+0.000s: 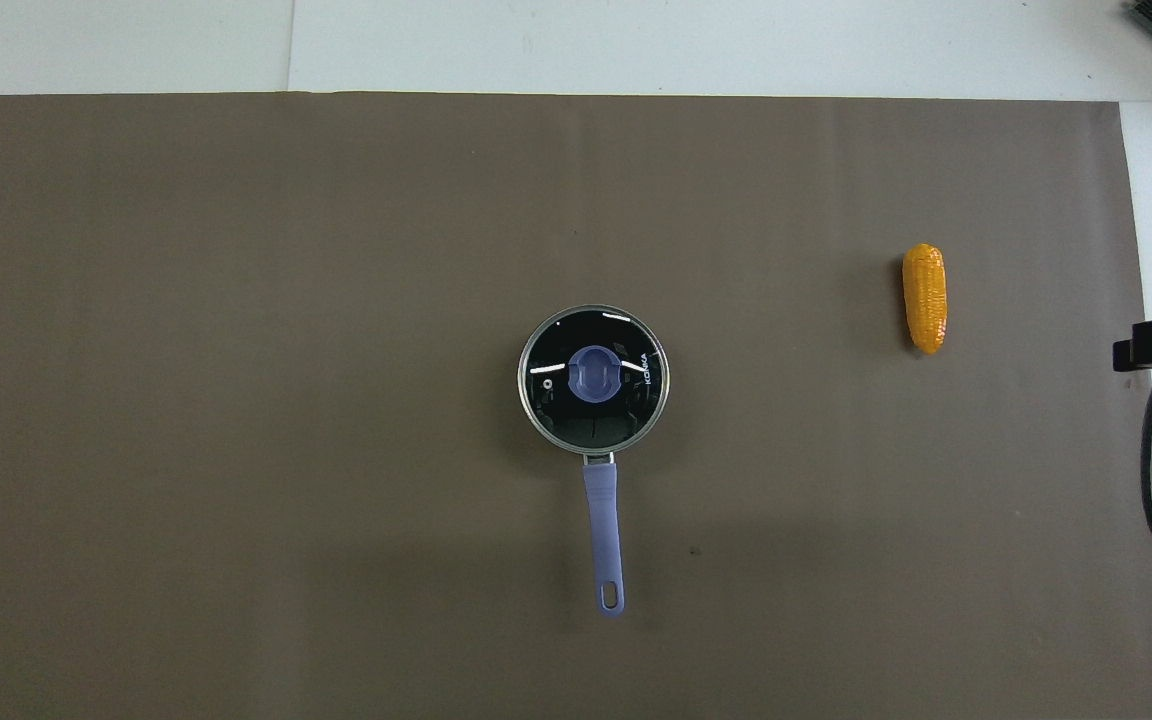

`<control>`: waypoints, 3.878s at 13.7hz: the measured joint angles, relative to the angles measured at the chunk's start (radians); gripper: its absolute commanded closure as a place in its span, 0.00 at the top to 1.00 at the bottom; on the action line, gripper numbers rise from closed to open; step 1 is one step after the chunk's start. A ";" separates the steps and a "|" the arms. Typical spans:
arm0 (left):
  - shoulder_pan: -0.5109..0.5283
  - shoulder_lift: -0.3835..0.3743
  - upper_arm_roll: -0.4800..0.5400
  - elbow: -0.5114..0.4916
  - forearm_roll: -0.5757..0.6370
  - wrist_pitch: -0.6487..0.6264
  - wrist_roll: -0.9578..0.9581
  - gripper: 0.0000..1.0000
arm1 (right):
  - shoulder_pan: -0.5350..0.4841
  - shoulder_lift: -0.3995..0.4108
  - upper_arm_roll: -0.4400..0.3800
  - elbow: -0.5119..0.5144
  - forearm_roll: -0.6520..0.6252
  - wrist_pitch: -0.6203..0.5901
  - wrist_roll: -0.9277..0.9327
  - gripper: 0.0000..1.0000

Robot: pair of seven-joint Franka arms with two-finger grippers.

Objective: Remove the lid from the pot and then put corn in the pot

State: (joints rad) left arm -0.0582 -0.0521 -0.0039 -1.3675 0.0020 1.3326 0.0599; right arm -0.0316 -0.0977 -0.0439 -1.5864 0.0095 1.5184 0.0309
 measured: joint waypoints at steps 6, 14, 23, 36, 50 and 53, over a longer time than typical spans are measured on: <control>0.000 -0.002 -0.001 -0.002 0.000 0.000 0.000 1.00 | 0.000 0.000 0.000 0.000 0.000 0.000 0.000 1.00; 0.000 -0.004 -0.001 -0.004 0.000 -0.005 0.000 1.00 | 0.000 0.000 0.000 0.000 0.000 0.000 0.000 1.00; -0.001 -0.005 -0.016 -0.006 0.000 -0.007 -0.001 1.00 | 0.000 0.000 0.000 0.000 0.000 0.000 0.000 1.00; 0.000 -0.007 -0.007 -0.007 0.000 -0.008 -0.001 1.00 | 0.000 0.000 0.000 0.000 0.000 0.000 0.000 1.00; -0.040 -0.007 -0.032 -0.022 -0.006 0.044 0.002 1.00 | 0.000 0.000 0.000 0.000 0.000 0.000 0.000 1.00; -0.113 -0.003 -0.035 -0.054 -0.007 0.091 -0.002 1.00 | 0.000 0.000 0.000 0.000 0.000 0.000 0.000 1.00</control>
State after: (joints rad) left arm -0.1711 -0.0551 -0.0390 -1.4218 -0.0047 1.4233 0.0584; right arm -0.0316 -0.0977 -0.0439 -1.5864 0.0095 1.5184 0.0309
